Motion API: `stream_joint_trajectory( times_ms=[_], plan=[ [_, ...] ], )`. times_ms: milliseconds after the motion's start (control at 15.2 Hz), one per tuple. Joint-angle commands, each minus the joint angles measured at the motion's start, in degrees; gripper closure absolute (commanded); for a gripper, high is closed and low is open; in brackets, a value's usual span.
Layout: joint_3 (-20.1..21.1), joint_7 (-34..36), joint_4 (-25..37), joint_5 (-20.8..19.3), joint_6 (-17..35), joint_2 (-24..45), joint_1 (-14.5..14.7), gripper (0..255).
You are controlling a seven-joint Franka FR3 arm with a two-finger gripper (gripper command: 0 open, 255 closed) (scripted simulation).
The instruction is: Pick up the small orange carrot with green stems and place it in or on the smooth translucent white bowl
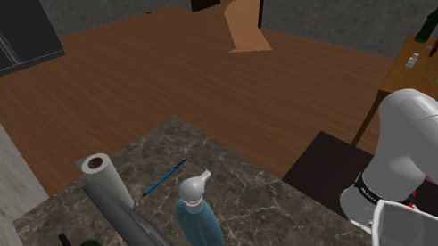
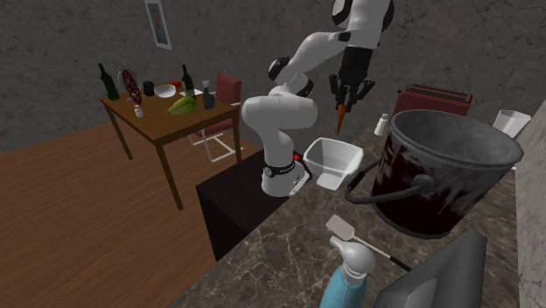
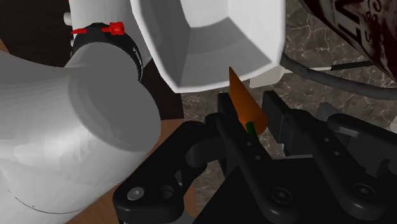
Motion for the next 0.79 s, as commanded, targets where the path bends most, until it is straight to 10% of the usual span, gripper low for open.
stream_joint_trajectory(
  times_ms=[0,726],
  plan=[
    [1.0,0.5,-1.3,1.1,-0.2,-1.5,0.7,255],
    [8.0,7.4,-10.3,5.3,4.9,-3.8,11.2,255]
  ],
)
